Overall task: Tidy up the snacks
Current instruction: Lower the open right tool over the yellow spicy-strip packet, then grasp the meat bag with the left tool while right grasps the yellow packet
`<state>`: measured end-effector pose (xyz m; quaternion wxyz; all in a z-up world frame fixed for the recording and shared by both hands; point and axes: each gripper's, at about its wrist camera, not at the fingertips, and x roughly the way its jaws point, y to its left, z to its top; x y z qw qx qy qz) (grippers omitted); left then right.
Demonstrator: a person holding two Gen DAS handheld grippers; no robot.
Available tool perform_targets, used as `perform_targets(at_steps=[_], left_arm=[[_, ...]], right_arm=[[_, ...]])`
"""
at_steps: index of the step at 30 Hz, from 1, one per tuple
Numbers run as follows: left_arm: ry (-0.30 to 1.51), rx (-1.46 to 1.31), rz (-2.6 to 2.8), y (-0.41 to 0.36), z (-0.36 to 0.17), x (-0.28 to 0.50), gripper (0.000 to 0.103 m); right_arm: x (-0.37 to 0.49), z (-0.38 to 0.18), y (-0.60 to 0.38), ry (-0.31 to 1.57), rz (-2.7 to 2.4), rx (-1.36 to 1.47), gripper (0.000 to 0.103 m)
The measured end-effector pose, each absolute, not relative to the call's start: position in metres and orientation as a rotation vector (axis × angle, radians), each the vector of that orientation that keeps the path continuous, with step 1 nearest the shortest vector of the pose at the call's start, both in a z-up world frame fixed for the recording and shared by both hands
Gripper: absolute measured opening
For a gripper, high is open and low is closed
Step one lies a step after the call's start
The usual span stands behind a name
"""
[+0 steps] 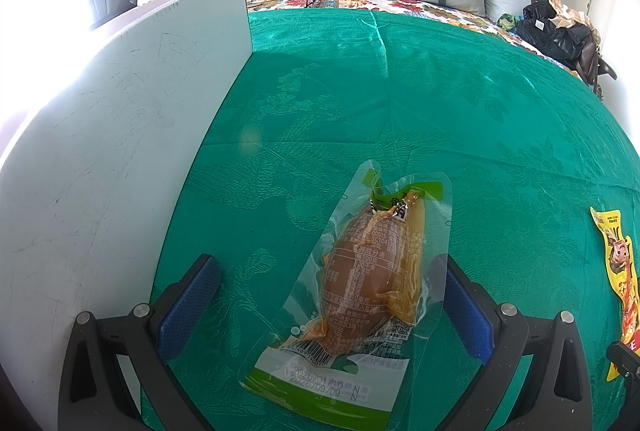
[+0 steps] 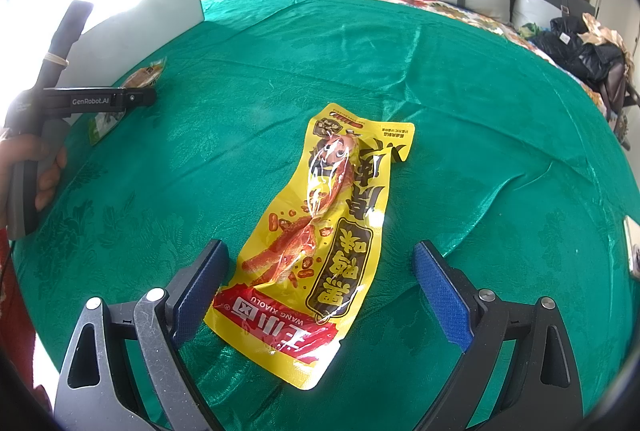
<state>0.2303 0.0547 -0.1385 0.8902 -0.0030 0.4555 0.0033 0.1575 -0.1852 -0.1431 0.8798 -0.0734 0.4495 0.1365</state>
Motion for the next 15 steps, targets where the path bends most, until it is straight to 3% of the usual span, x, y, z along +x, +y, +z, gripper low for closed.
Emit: perform_targets(at_steps=[8,15], left_arm=[[0.947,-0.006,0.006,0.055,-0.138,0.230,0.103],[1.100,0.049,-0.090,0.041,-0.134,0.244,0.103]], right_arm=[[0.154,-0.142,-0.185,0.938,0.279,-0.155,0.094],[0.178,-0.115,-0.207,1.106,0.228,0.030,0.094]])
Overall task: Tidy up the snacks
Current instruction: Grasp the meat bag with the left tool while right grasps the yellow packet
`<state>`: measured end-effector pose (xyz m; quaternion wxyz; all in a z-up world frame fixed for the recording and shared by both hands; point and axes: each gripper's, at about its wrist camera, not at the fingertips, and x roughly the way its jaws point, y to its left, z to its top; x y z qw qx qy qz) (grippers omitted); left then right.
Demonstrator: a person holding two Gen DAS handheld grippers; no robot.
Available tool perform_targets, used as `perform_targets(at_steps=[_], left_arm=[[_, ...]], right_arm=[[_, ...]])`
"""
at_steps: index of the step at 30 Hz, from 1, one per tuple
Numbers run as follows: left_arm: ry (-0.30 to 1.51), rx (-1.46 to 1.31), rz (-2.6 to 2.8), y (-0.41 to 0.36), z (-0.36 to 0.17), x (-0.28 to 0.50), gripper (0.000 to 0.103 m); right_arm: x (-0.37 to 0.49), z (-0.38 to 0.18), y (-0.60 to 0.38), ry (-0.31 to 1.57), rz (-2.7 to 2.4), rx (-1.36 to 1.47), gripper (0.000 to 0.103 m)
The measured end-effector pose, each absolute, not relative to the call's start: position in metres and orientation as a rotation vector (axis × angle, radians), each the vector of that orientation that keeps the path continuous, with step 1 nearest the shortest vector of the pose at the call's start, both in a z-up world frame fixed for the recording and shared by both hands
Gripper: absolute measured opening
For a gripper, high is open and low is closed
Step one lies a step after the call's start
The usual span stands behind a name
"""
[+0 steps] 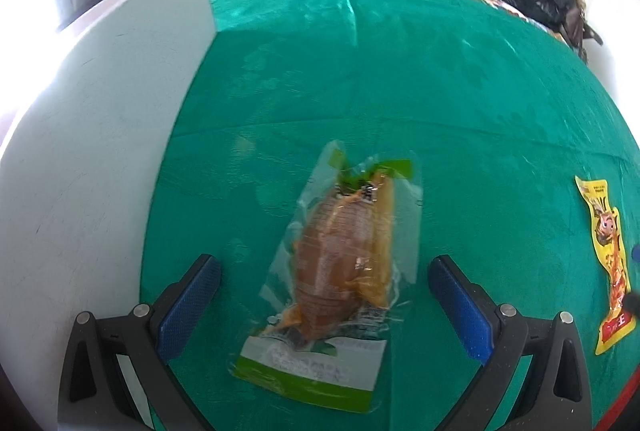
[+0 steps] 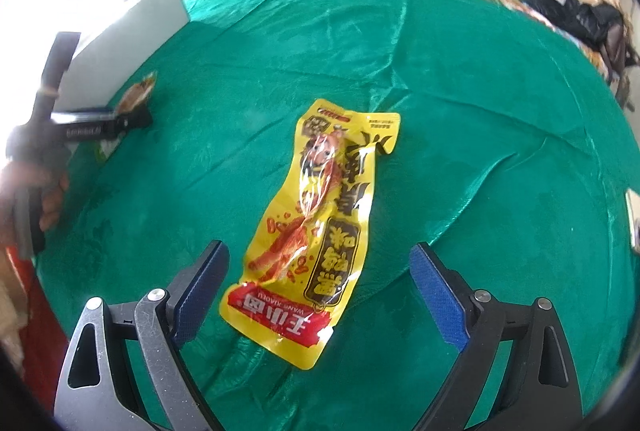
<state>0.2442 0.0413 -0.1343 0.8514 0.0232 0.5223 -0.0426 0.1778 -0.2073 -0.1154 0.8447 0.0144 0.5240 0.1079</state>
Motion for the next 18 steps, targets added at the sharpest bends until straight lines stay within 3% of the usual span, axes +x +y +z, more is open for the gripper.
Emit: perform_targets(at_steps=[2,3,5,7,8,11,18], left_arm=[[1.123,0.058,-0.108,0.035,-0.133,0.247,0.098],[1.112,0.068,-0.127,0.032,-0.130,0.245,0.080],[1.104,0.086,-0.168,0.026,-0.123,0.240,0.060],[1.118,0.091,-0.198,0.025,-0.122,0.234,0.059],[1.117,0.082,-0.213,0.026,-0.121,0.228,0.059],[1.087,-0.015,-0.240,0.041,-0.116,0.204,0.058],[1.023,-0.237,-0.319,0.057,-0.083,0.148,0.058]], right_arm=[[0.197,-0.114,-0.207,1.167,0.200,0.093,0.094],[0.204,-0.115,-0.204,1.190,0.188,0.104,0.094],[0.212,-0.116,-0.193,1.209,0.159,0.055,0.093],[0.213,-0.122,-0.180,1.265,0.142,-0.039,0.084],[0.210,-0.124,-0.177,1.293,0.138,-0.072,0.053],[0.195,-0.112,-0.183,1.277,0.129,-0.051,0.045],[0.157,-0.074,-0.216,1.196,0.144,0.140,0.045]])
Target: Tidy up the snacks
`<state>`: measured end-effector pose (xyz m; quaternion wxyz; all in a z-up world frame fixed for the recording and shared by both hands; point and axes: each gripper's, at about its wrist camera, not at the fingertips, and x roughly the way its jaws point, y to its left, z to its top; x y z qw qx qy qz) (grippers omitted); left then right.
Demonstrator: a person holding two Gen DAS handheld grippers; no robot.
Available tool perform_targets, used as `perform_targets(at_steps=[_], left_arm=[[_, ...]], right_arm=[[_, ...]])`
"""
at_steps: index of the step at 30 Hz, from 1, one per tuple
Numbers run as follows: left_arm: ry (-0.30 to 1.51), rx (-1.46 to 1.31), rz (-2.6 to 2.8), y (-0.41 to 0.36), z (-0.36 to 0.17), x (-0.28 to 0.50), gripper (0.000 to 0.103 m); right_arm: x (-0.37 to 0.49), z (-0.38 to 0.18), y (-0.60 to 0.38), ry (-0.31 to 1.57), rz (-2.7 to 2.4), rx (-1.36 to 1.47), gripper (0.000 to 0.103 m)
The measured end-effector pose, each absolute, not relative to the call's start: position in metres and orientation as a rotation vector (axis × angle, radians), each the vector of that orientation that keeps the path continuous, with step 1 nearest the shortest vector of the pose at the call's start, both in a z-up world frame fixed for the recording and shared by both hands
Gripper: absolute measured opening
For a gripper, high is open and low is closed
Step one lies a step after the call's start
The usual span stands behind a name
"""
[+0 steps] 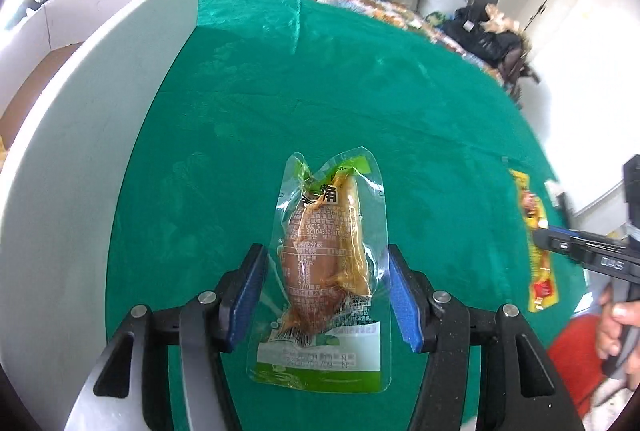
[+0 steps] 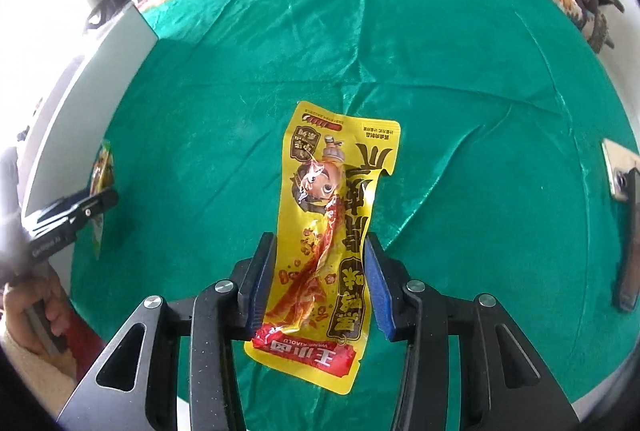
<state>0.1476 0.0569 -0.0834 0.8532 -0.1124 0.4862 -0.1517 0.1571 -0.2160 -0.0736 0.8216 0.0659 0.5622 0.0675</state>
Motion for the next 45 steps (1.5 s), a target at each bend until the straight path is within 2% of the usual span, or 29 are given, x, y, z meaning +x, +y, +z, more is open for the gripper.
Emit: perform_targets(at_steps=[5,11,17,23,25,26,30,33,36,39,40,43,45], left_arm=[[0.902,-0.316,-0.368,0.082,-0.018,0.123,0.058],[0.792,-0.322,-0.222,0.175,0.041,0.108,0.058],[0.824,-0.279,0.078,0.287,0.023,0.100,0.059],[0.889,-0.286,0.221,0.334,-0.019,0.081,0.060],[0.890,-0.291,0.235,0.340,-0.026,0.076,0.062],[0.887,-0.295,0.237,0.340,-0.027,0.074,0.064],[0.882,-0.272,0.252,0.339,-0.029,0.064,0.080],[0.856,-0.207,0.262,0.329,-0.019,0.056,0.081],[0.808,-0.136,0.293,0.315,0.000,0.051,0.090],[0.740,-0.082,0.323,0.301,0.025,0.046,0.099],[0.709,-0.068,0.328,0.296,0.035,0.043,0.101],[0.650,-0.058,0.408,0.289,0.061,0.036,0.103],[0.619,-0.045,0.489,0.288,0.071,0.032,0.103]], right_arm=[[0.157,-0.024,-0.181,1.103,0.237,0.159,0.045],[0.175,0.042,-0.056,0.969,0.488,0.141,0.046],[0.177,0.065,0.085,0.904,0.719,0.033,0.047],[0.192,0.023,0.173,0.950,0.802,-0.063,0.048],[0.197,0.000,0.185,0.983,0.809,-0.071,0.048],[0.199,-0.012,0.191,1.006,0.816,-0.066,0.055],[0.201,-0.044,0.200,1.084,0.809,-0.050,0.062],[0.199,-0.034,0.190,1.063,0.793,-0.060,0.063],[0.194,-0.007,0.173,0.976,0.775,-0.085,0.066],[0.185,0.025,0.154,0.845,0.760,-0.083,0.073],[0.180,0.036,0.147,0.799,0.761,-0.077,0.078],[0.163,0.065,0.127,0.628,0.775,-0.085,0.088],[0.153,0.073,0.121,0.561,0.765,-0.126,0.089]])
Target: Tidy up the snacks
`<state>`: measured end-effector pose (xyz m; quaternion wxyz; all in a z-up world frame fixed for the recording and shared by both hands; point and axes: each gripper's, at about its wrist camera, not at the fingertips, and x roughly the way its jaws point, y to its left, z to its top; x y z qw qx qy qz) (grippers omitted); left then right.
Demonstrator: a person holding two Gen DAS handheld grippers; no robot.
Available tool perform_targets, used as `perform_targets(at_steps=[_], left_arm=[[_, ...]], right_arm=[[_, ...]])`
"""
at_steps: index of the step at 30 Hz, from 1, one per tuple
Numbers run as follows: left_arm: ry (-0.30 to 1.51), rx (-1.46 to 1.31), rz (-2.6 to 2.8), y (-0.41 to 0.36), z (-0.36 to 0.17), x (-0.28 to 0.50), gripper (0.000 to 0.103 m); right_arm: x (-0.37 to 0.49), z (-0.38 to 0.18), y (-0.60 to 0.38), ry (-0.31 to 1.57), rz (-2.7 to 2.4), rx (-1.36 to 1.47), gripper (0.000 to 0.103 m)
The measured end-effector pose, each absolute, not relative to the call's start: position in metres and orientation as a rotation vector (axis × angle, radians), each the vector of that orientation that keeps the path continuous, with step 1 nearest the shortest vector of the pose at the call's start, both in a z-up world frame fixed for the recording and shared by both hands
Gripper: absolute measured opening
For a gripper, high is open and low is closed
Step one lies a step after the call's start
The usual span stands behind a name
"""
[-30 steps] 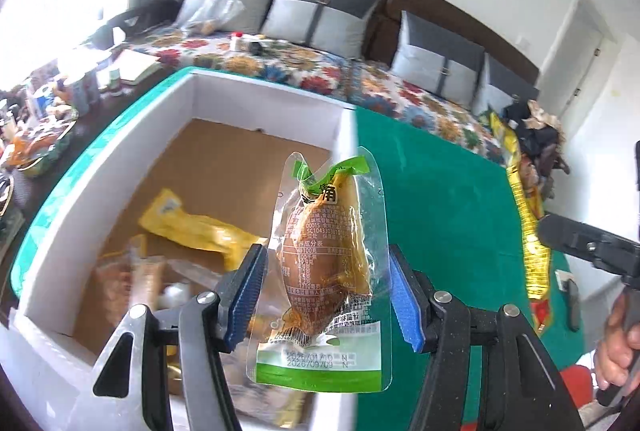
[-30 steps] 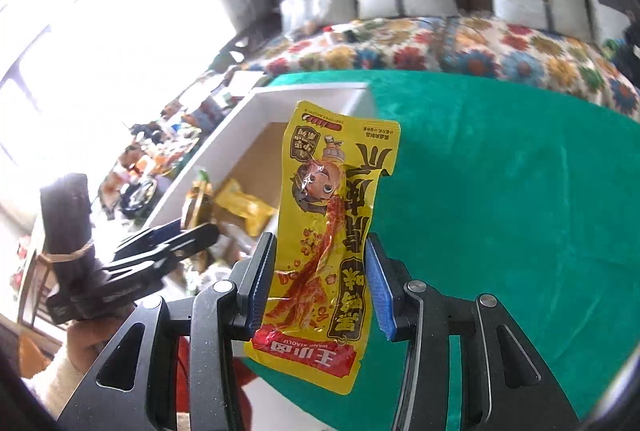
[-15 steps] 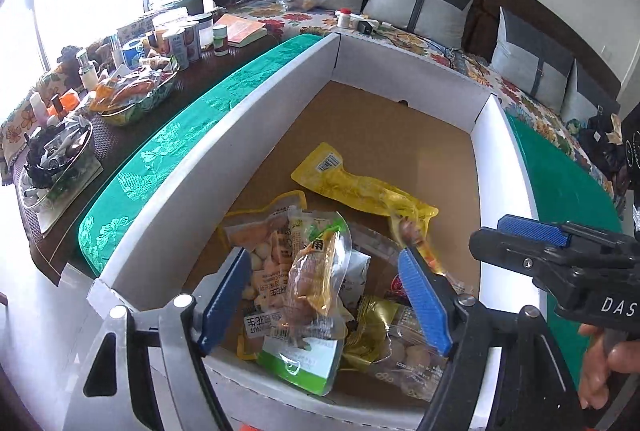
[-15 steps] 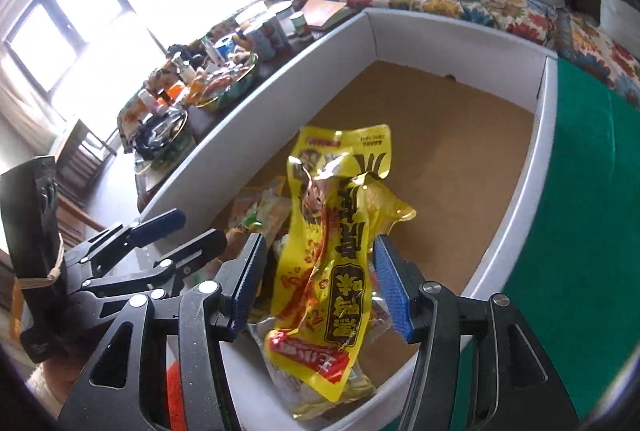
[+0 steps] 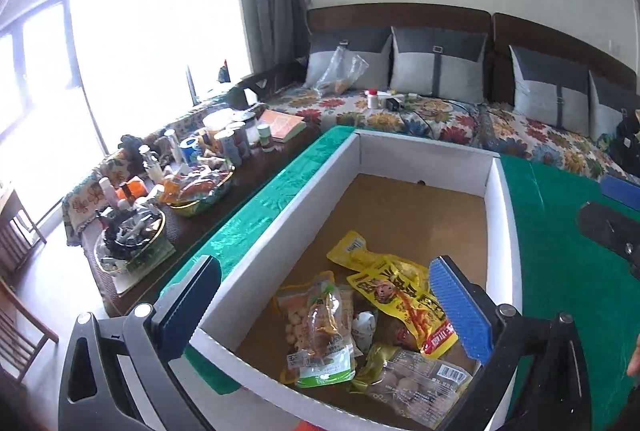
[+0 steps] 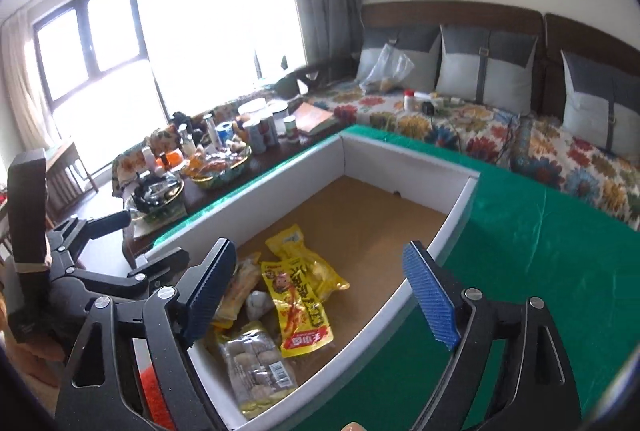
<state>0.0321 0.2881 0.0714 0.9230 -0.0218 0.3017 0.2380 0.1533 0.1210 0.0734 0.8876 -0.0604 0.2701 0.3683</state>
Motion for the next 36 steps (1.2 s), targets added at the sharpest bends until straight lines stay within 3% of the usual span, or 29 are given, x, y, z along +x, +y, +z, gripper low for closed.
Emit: perform_targets(at_steps=[8,36], left_arm=[[0.686,-0.060,0.539,0.289,0.063,0.025,0.103],[0.767,-0.148,0.497,0.315,0.060,0.012,0.103]], right_arm=[[0.155,0.056,0.118,0.752,0.650,-0.165,0.089],[0.136,0.056,0.180,0.858,0.639,-0.238,0.089]])
